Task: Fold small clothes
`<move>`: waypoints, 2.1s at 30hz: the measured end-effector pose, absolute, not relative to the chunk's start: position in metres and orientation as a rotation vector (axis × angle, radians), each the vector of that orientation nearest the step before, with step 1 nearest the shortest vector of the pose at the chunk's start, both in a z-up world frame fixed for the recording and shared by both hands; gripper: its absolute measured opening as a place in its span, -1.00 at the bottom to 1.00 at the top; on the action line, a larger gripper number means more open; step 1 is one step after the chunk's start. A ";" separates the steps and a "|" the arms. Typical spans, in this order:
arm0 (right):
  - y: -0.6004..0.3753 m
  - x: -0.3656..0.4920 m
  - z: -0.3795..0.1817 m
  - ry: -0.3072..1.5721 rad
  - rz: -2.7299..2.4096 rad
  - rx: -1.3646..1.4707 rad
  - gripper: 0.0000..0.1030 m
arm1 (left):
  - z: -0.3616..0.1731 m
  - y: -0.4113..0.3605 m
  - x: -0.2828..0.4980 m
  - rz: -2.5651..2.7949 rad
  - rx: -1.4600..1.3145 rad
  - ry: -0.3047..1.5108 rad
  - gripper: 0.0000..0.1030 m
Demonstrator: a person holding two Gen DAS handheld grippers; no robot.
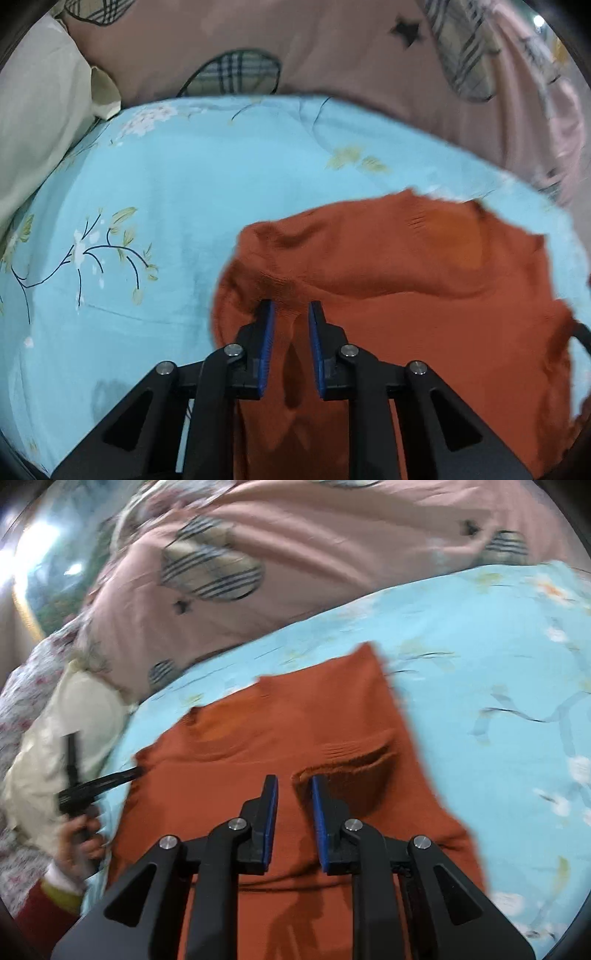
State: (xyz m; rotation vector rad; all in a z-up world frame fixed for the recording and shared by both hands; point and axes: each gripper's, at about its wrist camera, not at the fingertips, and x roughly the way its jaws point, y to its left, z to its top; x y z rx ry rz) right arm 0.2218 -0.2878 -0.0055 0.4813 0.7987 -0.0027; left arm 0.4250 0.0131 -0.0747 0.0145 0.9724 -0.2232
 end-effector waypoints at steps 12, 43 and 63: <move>-0.266 0.231 0.013 0.820 -0.029 0.298 -0.46 | -0.078 0.046 0.427 -0.158 -0.084 0.979 -0.98; -0.334 0.028 -0.023 1.023 0.082 0.622 0.03 | -0.082 0.125 0.072 -0.453 -0.288 1.076 0.36; -0.275 -0.061 -0.027 0.992 0.275 0.585 -0.85 | -0.108 0.112 0.006 -0.596 -0.284 1.115 -0.87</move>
